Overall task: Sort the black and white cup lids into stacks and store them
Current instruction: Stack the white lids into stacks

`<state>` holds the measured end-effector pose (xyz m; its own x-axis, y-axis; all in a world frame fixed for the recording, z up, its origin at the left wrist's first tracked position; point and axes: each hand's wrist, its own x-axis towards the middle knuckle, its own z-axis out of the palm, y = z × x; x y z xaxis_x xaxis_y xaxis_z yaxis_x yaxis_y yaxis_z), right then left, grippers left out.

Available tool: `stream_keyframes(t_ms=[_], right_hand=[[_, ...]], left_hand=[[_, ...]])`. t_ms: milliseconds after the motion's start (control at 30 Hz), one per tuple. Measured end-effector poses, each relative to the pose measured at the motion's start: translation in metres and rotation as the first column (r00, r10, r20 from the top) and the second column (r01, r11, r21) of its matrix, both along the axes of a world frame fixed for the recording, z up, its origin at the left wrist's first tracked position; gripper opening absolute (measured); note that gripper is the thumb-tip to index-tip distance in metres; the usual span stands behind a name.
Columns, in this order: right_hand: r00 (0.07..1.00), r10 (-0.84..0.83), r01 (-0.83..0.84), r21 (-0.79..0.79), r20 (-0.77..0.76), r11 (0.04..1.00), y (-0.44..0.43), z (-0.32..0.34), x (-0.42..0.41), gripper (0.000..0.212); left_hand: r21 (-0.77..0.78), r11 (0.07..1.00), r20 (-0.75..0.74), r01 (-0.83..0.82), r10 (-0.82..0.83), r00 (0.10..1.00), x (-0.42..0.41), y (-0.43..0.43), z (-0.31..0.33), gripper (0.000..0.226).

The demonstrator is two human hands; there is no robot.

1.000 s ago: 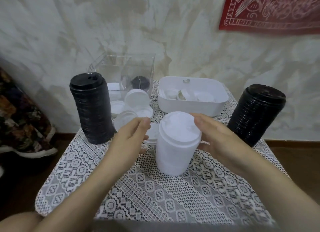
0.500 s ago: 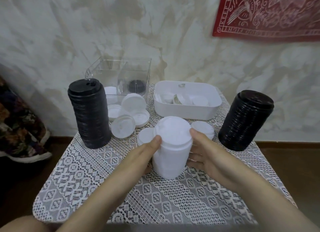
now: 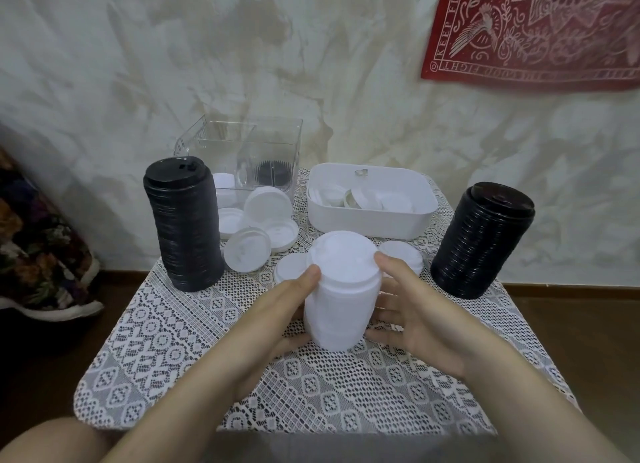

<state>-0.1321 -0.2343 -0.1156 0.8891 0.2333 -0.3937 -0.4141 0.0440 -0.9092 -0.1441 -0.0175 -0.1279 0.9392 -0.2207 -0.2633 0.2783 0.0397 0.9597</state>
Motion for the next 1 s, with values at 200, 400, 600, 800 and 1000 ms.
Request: stream_keyframes(t_ms=[200, 400, 600, 800, 1000], right_hand=[[1.0, -0.014, 0.013, 0.024, 0.025, 1.0, 0.004, 0.002, -0.001, 0.057], [1.0, 0.012, -0.012, -0.005, 0.016, 1.0, 0.002, -0.003, -0.002, 0.073], [0.999, 0.033, -0.033, 0.01, 0.016, 0.999, 0.027, -0.004, -0.004, 0.073], [0.986, 0.151, -0.153, 0.024, 0.064, 0.988, 0.08, 0.002, 0.0, 0.068], [0.953, 0.3, -0.302, 0.031, 0.043, 0.953, 0.15, 0.008, 0.006, 0.082]], left_hand=[[-0.016, 1.0, 0.005, -0.025, 0.025, 1.0, -0.004, 0.0, 0.003, 0.051], [0.004, 1.0, 0.028, -0.007, 0.006, 1.0, -0.007, 0.001, 0.004, 0.042], [0.049, 0.995, 0.045, -0.082, 0.08, 0.996, -0.018, 0.019, 0.003, 0.06], [0.11, 0.973, 0.075, -0.204, 0.197, 0.978, -0.031, 0.07, 0.006, 0.087], [0.13, 0.947, 0.113, -0.294, 0.281, 0.953, -0.049, 0.133, 0.014, 0.099]])
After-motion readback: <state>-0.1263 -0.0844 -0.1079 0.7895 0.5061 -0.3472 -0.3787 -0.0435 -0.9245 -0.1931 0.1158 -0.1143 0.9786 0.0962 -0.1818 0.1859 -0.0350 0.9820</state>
